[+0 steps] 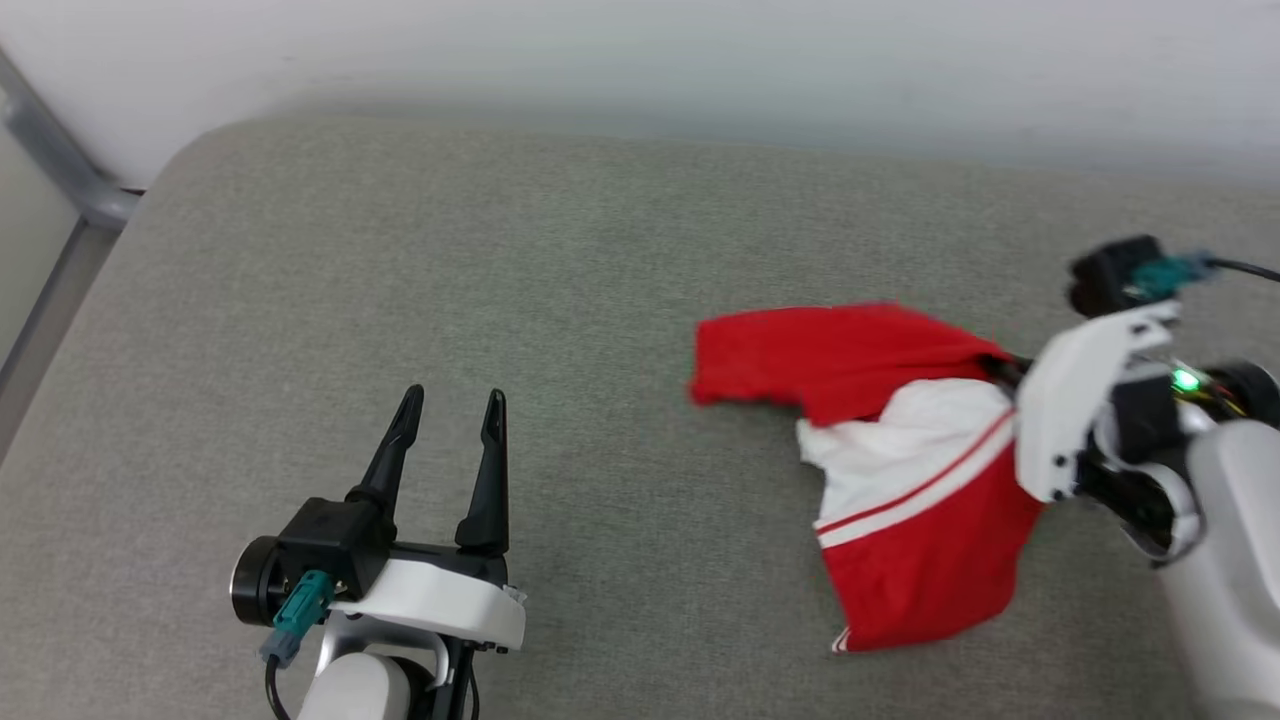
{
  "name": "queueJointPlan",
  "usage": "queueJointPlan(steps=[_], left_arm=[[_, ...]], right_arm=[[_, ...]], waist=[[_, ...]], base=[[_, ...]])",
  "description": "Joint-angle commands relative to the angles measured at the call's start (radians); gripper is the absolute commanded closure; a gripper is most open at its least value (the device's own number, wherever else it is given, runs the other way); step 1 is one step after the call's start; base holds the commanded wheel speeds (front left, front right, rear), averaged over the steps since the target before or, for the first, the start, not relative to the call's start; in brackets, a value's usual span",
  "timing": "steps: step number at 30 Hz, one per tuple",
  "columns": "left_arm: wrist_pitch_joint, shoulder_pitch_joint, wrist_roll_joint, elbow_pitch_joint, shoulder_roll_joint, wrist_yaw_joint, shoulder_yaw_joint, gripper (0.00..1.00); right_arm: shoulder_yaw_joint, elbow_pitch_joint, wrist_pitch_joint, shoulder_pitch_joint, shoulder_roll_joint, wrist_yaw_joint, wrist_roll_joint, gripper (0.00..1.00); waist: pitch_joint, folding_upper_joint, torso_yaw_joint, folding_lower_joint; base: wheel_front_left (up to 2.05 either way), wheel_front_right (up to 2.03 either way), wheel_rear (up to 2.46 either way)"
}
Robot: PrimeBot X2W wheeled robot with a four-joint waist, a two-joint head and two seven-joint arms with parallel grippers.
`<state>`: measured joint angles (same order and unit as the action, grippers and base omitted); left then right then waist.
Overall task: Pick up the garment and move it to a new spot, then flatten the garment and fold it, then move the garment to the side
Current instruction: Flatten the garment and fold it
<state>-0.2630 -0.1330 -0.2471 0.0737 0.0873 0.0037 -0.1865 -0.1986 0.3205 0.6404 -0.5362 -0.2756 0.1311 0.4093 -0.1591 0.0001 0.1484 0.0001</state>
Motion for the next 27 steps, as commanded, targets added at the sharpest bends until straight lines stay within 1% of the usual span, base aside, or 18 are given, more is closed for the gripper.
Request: queueJointPlan(steps=[1,3,4,5,7,11,12,13,14,15,18,22,24,27], left_arm=[[-0.002,0.006,0.005,0.003,-0.002,-0.005,0.005,0.0],[-0.002,0.008,0.007,0.007,-0.003,-0.011,0.008,0.0],[-0.002,0.008,0.007,0.007,-0.003,-0.011,0.008,0.0],[-0.002,0.008,0.009,0.008,-0.003,-0.012,0.01,0.0],[-0.002,0.009,0.013,0.012,-0.004,-0.016,0.011,0.0],[-0.002,0.011,0.017,0.021,-0.006,-0.021,0.015,0.0],[-0.002,0.012,0.018,0.022,-0.007,-0.022,0.016,0.0],[-0.002,0.013,0.019,0.024,-0.007,-0.022,0.016,0.0],[-0.002,0.015,0.019,0.027,-0.008,-0.023,0.017,0.0],[-0.002,0.016,0.019,0.029,-0.008,-0.024,0.018,0.0],[-0.002,0.021,0.02,0.037,-0.01,-0.026,0.018,0.0],[-0.002,0.031,0.021,0.048,-0.011,-0.029,0.017,0.0],[-0.002,0.039,0.022,0.053,-0.012,-0.029,0.017,0.0],[-0.002,0.05,0.023,0.059,-0.012,-0.03,0.018,0.0]], right_arm=[[0.078,0.008,-0.018,0.055,0.013,-0.001,-0.008,1.0],[0.185,0.02,-0.042,0.109,0.034,-0.001,-0.016,1.0],[0.185,0.02,-0.042,0.109,0.034,-0.001,-0.016,1.0],[0.231,0.027,-0.053,0.134,0.046,-0.001,-0.022,1.0],[0.333,0.048,-0.079,0.191,0.076,-0.001,-0.024,1.0],[0.478,0.09,-0.129,0.283,0.141,-0.001,-0.042,1.0],[0.5,0.097,-0.14,0.301,0.153,-0.001,-0.049,0.75],[0.515,0.107,-0.15,0.321,0.168,-0.001,-0.05,0.53],[0.526,0.114,-0.162,0.339,0.179,-0.001,-0.055,0.05],[0.536,0.116,-0.182,0.352,0.187,-0.001,-0.056,0.0],[0.548,0.088,-0.277,0.365,0.204,-0.001,-0.055,0.0],[0.522,0.025,-0.463,0.381,0.214,-0.001,-0.048,0.0],[0.506,-0.008,-0.563,0.399,0.217,-0.001,-0.062,0.0],[0.471,-0.058,-0.683,0.419,0.21,-0.001,-0.102,0.0]], waist=[[0.002,-0.0001,-0.021,-0.0001],[0.002,-0.0001,-0.033,-0.0001],[0.002,-0.0001,-0.033,-0.0001],[0.002,-0.0001,-0.038,-0.0001],[0.003,-0.0001,-0.046,-0.0001],[0.005,-0.0001,-0.055,-0.0001],[0.006,-0.0001,-0.057,-0.0001],[0.007,-0.0001,-0.058,-0.0001],[0.008,-0.0001,-0.058,-0.0001],[0.01,-0.0001,-0.059,-0.0001],[0.017,-0.0001,-0.058,-0.0001],[0.036,-0.0001,-0.053,-0.0001],[0.048,-0.0001,-0.051,-0.0001],[0.065,-0.0001,-0.048,-0.0001]], base=[[0.0,0.0,0.0],[0.0,0.0,0.0],[0.0,0.0,0.0],[0.0,0.0,0.0],[0.0,0.0,0.0],[0.0,0.0,0.0],[0.0,0.0,0.0],[0.0,0.0,0.0],[0.0,0.0,0.0],[0.0,0.0,0.0],[0.0,0.0,0.0],[0.0,0.0,0.0],[0.0,0.0,0.0],[0.0,0.0,0.0]])
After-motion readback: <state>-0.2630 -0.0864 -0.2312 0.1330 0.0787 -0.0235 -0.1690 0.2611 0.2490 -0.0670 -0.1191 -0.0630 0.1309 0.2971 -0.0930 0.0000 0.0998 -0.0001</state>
